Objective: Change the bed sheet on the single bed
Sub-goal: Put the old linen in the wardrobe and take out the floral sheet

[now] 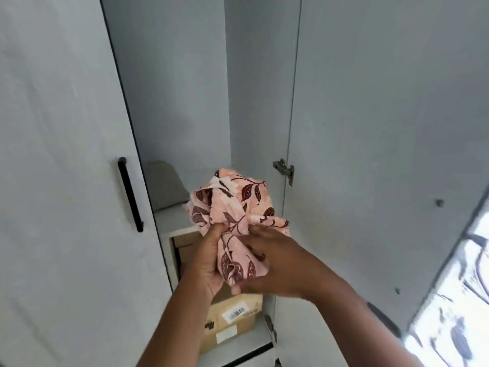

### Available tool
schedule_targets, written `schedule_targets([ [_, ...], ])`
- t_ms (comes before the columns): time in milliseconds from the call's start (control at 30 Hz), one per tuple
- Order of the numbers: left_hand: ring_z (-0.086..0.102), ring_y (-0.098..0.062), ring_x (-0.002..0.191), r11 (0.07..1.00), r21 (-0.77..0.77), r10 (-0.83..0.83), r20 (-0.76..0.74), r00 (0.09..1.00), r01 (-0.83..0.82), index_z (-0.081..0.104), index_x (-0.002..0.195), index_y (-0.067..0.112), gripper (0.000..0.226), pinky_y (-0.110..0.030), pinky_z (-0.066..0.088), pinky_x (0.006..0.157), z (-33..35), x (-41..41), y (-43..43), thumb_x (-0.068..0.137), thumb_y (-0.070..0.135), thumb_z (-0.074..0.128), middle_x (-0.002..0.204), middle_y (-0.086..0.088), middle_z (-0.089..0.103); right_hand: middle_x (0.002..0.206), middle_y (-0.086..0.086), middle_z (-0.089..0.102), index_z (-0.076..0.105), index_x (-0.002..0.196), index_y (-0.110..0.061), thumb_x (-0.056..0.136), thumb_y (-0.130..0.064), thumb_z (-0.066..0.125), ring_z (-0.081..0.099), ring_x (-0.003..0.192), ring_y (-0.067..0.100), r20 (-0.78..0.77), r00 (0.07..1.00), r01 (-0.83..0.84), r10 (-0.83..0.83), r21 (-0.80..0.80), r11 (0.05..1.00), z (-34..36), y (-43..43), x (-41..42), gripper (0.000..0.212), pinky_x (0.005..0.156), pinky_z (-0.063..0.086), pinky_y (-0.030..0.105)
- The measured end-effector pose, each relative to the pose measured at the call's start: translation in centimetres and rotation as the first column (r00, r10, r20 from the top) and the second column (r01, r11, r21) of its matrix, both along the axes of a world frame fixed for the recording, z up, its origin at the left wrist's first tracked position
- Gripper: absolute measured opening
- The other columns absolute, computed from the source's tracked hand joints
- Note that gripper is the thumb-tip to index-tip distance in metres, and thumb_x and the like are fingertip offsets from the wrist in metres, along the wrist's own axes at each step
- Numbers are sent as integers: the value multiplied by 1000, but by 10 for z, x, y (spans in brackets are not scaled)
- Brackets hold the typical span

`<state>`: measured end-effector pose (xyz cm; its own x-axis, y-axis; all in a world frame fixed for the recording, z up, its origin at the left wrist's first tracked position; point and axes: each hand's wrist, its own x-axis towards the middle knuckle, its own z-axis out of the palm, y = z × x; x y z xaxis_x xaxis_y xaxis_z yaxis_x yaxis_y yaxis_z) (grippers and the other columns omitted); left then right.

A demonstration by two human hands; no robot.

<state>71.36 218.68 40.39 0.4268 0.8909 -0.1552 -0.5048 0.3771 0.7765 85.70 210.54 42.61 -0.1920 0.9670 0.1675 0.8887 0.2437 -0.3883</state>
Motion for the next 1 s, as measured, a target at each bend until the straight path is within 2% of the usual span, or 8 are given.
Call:
schedule_targets([
  [100,75,-32,88,995,83,58,-94,994,-50,76,109,12,26,-44,55,83,-2,7,-45,100,23,54,101,-16,76,165,-5,28,42,152,-29,88,-72,51,24,151,13,-61,981,193,-183,299,935,3,-46,-6,78,122,25,35],
  [200,72,-31,105,958,222,223,-179,958,-181,69,116,31,23,-56,53,95,-10,14,-79,95,26,64,114,-7,75,164,8,25,45,148,-18,96,-51,53,21,151,24,-276,857,510,-435,578,638,1,-75,-5,62,120,25,44],
  [333,70,-16,108,872,378,410,-218,885,-311,68,106,46,22,-50,54,98,-6,20,-115,90,31,69,115,11,73,165,24,0,25,156,-5,92,-46,51,-2,154,39,-468,683,705,-560,623,339,9,-101,13,80,124,1,49],
  [467,67,-6,105,806,511,466,-239,852,-298,64,98,63,37,-38,54,97,8,23,-141,93,26,66,102,33,70,167,22,-5,5,159,0,90,-42,60,-2,154,39,-538,611,781,-581,528,333,15,-113,28,97,123,9,57],
  [600,67,-2,108,783,546,492,-253,833,-298,64,118,34,27,-41,54,100,13,20,-155,91,28,67,114,19,72,166,19,9,2,160,-4,92,-36,61,12,151,31,-667,557,830,-495,446,334,29,-124,31,96,120,12,49],
  [700,67,-2,106,778,546,502,-241,831,-312,64,118,31,26,-38,55,99,15,15,-162,96,18,63,112,19,72,167,15,14,1,161,-8,97,-38,54,15,153,28,-742,487,867,-461,346,359,36,-126,41,88,124,12,39],
  [867,68,0,102,748,576,532,-225,816,-329,66,103,40,24,-38,56,95,15,0,-168,94,18,64,104,26,72,161,12,34,23,158,-9,103,-35,47,30,149,28,-790,432,899,-435,343,271,43,-125,48,66,123,22,41],
  [1000,69,-1,101,692,632,587,-211,782,-349,69,94,53,24,-38,56,92,17,-14,-170,83,32,64,104,22,73,131,16,50,44,149,-10,104,-29,44,44,125,36,-785,443,897,-432,384,221,40,-122,33,49,108,38,54],
])
